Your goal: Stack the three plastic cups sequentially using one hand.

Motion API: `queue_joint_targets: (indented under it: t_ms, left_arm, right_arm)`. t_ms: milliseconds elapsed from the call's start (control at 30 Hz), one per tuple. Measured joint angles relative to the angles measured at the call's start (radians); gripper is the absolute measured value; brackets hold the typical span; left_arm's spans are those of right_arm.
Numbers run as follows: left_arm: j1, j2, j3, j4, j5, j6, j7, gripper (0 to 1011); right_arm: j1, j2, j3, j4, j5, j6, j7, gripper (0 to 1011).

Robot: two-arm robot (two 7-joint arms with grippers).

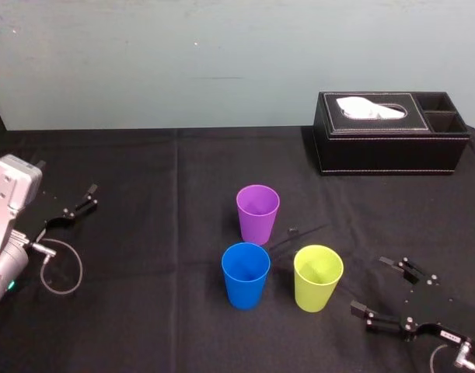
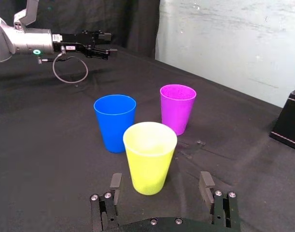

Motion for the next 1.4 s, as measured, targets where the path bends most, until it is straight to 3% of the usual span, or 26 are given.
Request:
queue_joint_targets:
  t_ms: [833, 1400]
  left_arm:
    - [0.0, 0.0, 0.0, 0.0, 0.0, 0.0, 0.0, 1012]
    - [0.0, 0.0, 0.0, 0.0, 0.0, 0.0, 0.0, 1011]
  right_arm:
    - [0.081, -0.032, -0.07, 0.031, -0.004, 0.055, 0.006, 1003]
    - [0.143, -0.061, -0.119, 0.056, -0.036, 0.082, -0.017, 1003]
